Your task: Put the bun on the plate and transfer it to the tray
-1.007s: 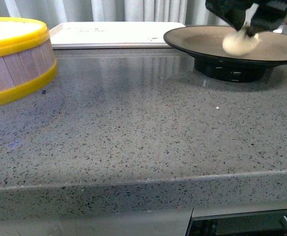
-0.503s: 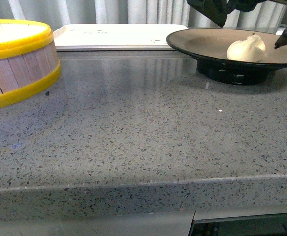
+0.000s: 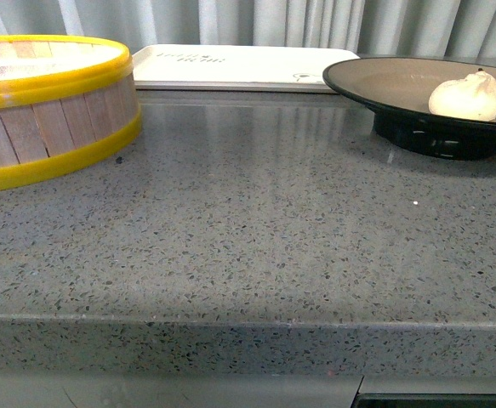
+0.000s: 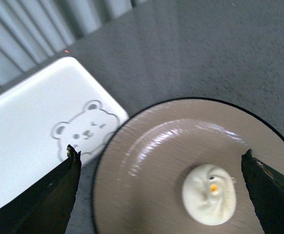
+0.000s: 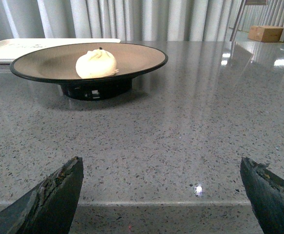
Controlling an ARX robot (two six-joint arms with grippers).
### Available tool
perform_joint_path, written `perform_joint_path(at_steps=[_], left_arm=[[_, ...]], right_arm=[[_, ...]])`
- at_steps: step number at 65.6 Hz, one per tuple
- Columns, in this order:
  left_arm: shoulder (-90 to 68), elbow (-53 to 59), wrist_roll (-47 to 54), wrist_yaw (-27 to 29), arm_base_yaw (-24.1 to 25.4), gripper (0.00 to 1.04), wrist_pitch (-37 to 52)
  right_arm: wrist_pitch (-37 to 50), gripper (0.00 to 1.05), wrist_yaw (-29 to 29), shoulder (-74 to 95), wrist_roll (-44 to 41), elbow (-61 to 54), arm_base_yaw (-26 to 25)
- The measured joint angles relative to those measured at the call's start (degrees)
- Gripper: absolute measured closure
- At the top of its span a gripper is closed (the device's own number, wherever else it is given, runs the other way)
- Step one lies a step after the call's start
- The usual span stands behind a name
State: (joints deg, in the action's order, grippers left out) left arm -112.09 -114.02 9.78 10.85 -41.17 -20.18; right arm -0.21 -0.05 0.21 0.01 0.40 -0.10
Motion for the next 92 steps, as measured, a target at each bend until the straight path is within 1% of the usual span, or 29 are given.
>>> perform_joint_path(at_steps=[8, 11, 17, 21, 24, 29, 34, 36, 41, 44, 47, 50, 51, 55, 58, 60, 65, 70, 72, 75, 78, 92], left_arm=[[12.0, 13.1, 0.3, -0.7, 4.8, 0.07, 6.8], [17.7, 19.5, 0.7, -0.9, 7.4, 0.07, 9.4], [30.6, 33.6, 0.7, -4.4, 14.3, 0.07, 11.4], [34.8, 37.9, 0.7, -5.9, 17.1, 0.07, 11.4], [40.3, 43.3, 0.7, -8.6, 21.9, 0.07, 11.4], [45.1, 47.7, 1.0, -10.9, 27.2, 0.07, 11.1], [49.7, 51.8, 1.2, -13.6, 33.9, 0.07, 10.5], [50.6, 52.7, 1.3, -14.2, 35.6, 0.07, 10.4], [53.8, 55.9, 1.4, -17.0, 42.1, 0.07, 10.6], [55.8, 59.3, -0.8, -17.5, 45.1, 0.13, 15.3], [58.6, 64.6, -4.0, -20.4, 48.9, 0.22, 22.4], [61.0, 69.0, -5.7, -22.9, 51.9, 0.29, 26.9], [62.1, 71.1, -6.4, -24.7, 53.4, 0.33, 28.6], [64.5, 76.1, -7.6, -28.2, 57.1, 0.42, 31.8], [66.4, 80.5, -8.4, -31.8, 60.8, 0.51, 34.1], [67.4, 82.9, -8.6, -32.6, 62.2, 0.56, 35.1], [69.4, 87.6, -9.1, -30.9, 62.5, 0.69, 36.3], [72.1, 92.0, -9.3, -29.0, 60.2, 0.83, 37.0], [72.7, 92.6, -9.4, -28.6, 59.5, 0.87, 37.2], [74.7, 94.8, -9.5, -27.1, 57.9, 0.95, 37.7], [76.1, 96.1, -9.8, -26.1, 56.7, 1.01, 38.0], [82.7, 103.3, -9.9, -20.2, 51.0, 1.01, 38.3]], right_arm=[[0.0, 0.08, 0.0, 0.0, 0.0, 0.0, 0.0], [0.0, 0.08, 0.0, 0.0, 0.0, 0.0, 0.0], [0.0, 0.08, 0.0, 0.0, 0.0, 0.0, 0.0], [0.0, 0.08, 0.0, 0.0, 0.0, 0.0, 0.0], [0.0, 0.08, 0.0, 0.0, 0.0, 0.0, 0.0], [0.0, 0.08, 0.0, 0.0, 0.0, 0.0, 0.0], [0.0, 0.08, 0.0, 0.0, 0.0, 0.0, 0.0], [0.0, 0.08, 0.0, 0.0, 0.0, 0.0, 0.0], [0.0, 0.08, 0.0, 0.0, 0.0, 0.0, 0.0], [0.0, 0.08, 0.0, 0.0, 0.0, 0.0, 0.0], [0.0, 0.08, 0.0, 0.0, 0.0, 0.0, 0.0], [0.0, 0.08, 0.0, 0.0, 0.0, 0.0, 0.0], [0.0, 0.08, 0.0, 0.0, 0.0, 0.0, 0.0], [0.0, 0.08, 0.0, 0.0, 0.0, 0.0, 0.0], [0.0, 0.08, 0.0, 0.0, 0.0, 0.0, 0.0], [0.0, 0.08, 0.0, 0.0, 0.0, 0.0, 0.0], [0.0, 0.08, 0.0, 0.0, 0.0, 0.0, 0.0], [0.0, 0.08, 0.0, 0.0, 0.0, 0.0, 0.0], [0.0, 0.08, 0.0, 0.0, 0.0, 0.0, 0.0], [0.0, 0.08, 0.0, 0.0, 0.0, 0.0, 0.0], [0.0, 0.08, 0.0, 0.0, 0.0, 0.0, 0.0], [0.0, 0.08, 0.0, 0.0, 0.0, 0.0, 0.0]])
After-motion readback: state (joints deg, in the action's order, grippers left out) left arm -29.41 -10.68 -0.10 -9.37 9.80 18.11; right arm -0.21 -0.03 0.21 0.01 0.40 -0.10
